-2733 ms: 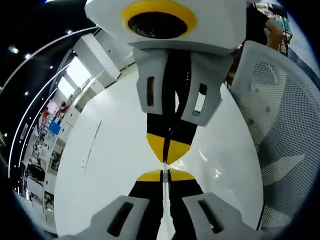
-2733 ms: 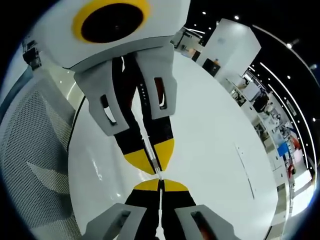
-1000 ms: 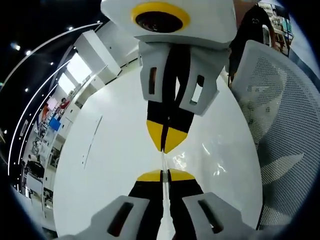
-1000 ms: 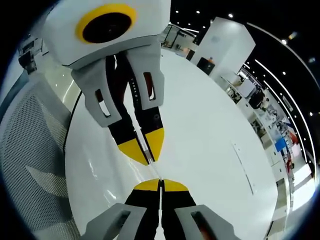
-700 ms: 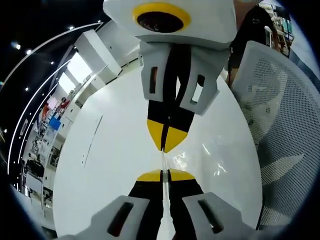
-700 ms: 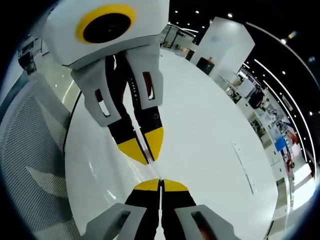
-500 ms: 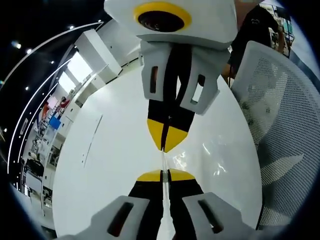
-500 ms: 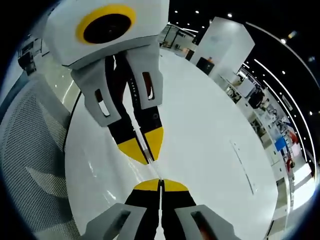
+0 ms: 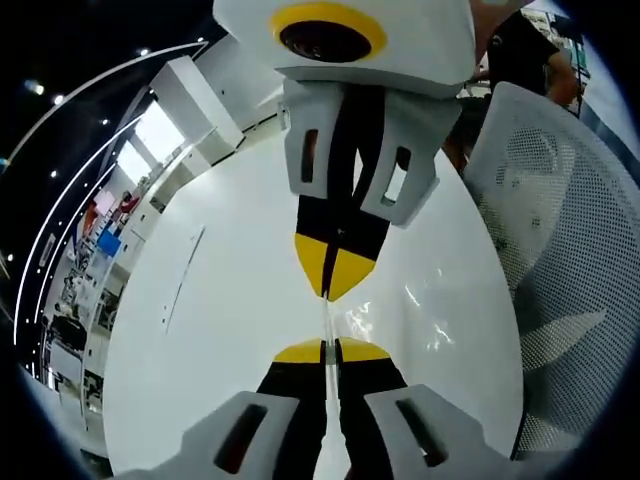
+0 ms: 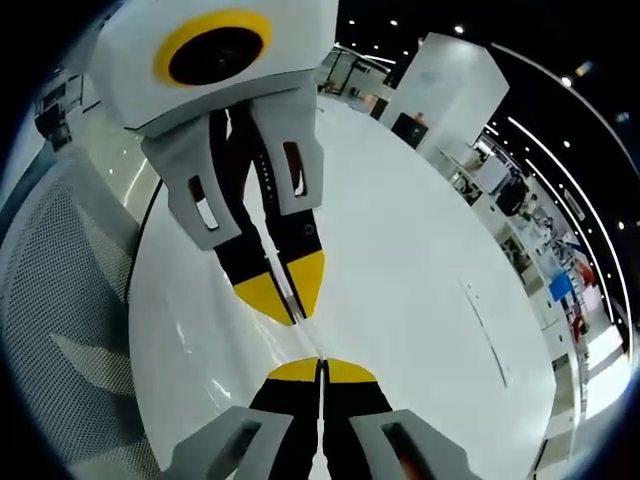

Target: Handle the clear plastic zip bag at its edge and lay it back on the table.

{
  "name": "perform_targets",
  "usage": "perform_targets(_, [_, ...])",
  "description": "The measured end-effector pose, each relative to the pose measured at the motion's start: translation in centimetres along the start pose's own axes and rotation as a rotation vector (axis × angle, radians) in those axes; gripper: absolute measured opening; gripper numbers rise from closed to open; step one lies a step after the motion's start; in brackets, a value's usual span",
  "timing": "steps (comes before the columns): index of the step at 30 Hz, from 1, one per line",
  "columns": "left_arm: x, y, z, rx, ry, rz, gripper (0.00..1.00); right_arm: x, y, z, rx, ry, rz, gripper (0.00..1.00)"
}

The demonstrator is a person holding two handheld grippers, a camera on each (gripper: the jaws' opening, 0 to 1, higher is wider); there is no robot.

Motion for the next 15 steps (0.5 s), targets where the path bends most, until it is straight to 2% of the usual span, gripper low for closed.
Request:
perform_targets(3, [-0.1, 0.0, 0.0, 0.000, 0.001, -0.010, 0.00, -0.2, -0.1, 0.1, -0.007, -0.002, -0.011, 0.00])
perform_targets(4, [-1.0, 0.2, -0.1, 0.003, -0.030, -0.083, 0.00, -1.2, 0.2, 0.7, -0.036, 0.013, -0.091, 0.00])
perform_targets(5, [-1.4, 0.2, 0.1, -0.001, -0.029, -0.059, 0.00, -1.2, 0.4, 0.8, -0.021, -0.037, -0.047, 0.00])
perform_targets(6, [-1.8, 0.4, 0.2, -0.008, 0.058, -0.036, 0.00, -1.3, 0.8, 1.0, -0.006, -0.125, 0.025, 0.00])
perform_targets(7, [-1.8, 0.7, 0.0, -0.012, 0.113, -0.005, 0.00, -1.5, 1.5, 1.5, -0.024, -0.097, 0.028, 0.00])
perform_targets(8, [-1.9, 1.0, -0.4, 0.012, 0.084, -0.021, 0.00, -1.8, 1.7, 1.6, -0.034, -0.067, -0.013, 0.00])
perform_targets(9, [-1.9, 0.9, -0.3, 0.009, 0.070, -0.029, 0.00, -2.3, 1.2, 1.9, -0.028, -0.060, -0.009, 0.00])
perform_targets(10, [-1.9, 0.8, -0.2, 0.011, 0.058, -0.033, 0.00, -2.1, 1.1, 1.9, -0.007, -0.060, 0.037, 0.00])
perform_targets(11, [-1.9, 0.8, -0.2, 0.008, 0.059, -0.033, 0.00, -2.0, 1.4, 1.8, -0.020, -0.060, 0.058, 0.00])
perform_targets(12, [-1.8, 0.8, -0.2, 0.006, 0.060, -0.032, 0.00, -2.0, 1.3, 1.8, -0.024, -0.052, 0.046, 0.00])
perform_targets(14, [-1.4, 0.7, -0.1, 0.007, 0.055, -0.027, 0.00, -1.1, 0.6, 1.3, 0.056, -0.080, 0.138, 0.00])
perform_targets(15, [-1.2, 0.6, -0.1, 0.005, 0.054, -0.023, 0.00, -0.9, 0.6, 1.4, 0.008, -0.003, 0.096, 0.00])
Point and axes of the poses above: the point that each gripper's makers call its tool centre point, and the gripper's own axes: y roughly backward along the fingers, z roughly to its right, x roughly out of its top, the point moved 10 cm from there along y, roughly backward along the fingers, and after that the axes turned 5 degrees about y, right-handed, at the moved point
